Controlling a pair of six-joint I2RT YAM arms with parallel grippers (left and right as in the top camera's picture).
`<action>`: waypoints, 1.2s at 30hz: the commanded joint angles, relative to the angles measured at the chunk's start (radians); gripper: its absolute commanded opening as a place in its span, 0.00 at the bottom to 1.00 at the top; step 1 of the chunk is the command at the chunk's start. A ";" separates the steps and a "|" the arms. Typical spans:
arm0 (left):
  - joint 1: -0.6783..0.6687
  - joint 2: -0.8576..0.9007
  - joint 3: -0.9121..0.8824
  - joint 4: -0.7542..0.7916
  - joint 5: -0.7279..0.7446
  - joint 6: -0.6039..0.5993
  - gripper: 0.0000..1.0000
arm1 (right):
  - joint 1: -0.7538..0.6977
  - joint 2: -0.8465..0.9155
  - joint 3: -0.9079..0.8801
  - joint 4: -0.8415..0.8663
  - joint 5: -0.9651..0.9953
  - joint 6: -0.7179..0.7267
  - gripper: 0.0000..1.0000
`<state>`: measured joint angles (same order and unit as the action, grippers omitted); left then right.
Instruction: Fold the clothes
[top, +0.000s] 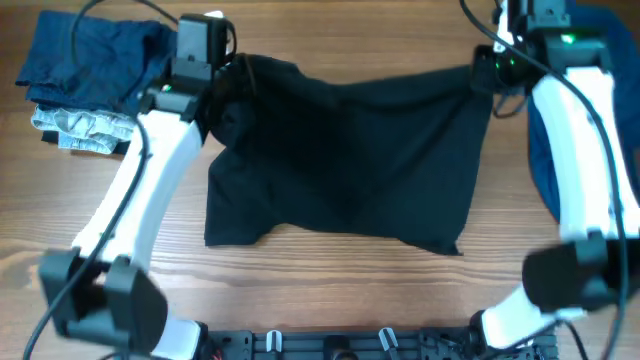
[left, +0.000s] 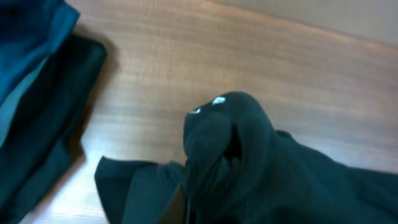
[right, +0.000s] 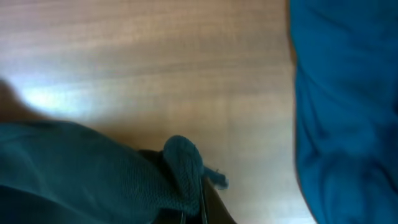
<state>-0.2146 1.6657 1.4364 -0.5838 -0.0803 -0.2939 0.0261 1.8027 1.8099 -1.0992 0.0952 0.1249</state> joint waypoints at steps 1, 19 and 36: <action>0.018 0.093 0.003 0.163 -0.087 -0.006 0.04 | -0.026 0.135 0.008 0.158 -0.072 -0.051 0.04; 0.035 0.085 0.030 0.166 -0.032 0.053 1.00 | -0.047 0.113 0.037 0.151 -0.212 -0.013 1.00; 0.040 -0.020 -0.068 -0.472 0.108 -0.126 0.87 | -0.046 -0.014 -0.432 -0.121 -0.274 0.158 0.91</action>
<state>-0.1818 1.6127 1.4197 -1.0512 0.0158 -0.3843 -0.0154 1.7954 1.4773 -1.2663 -0.1337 0.2432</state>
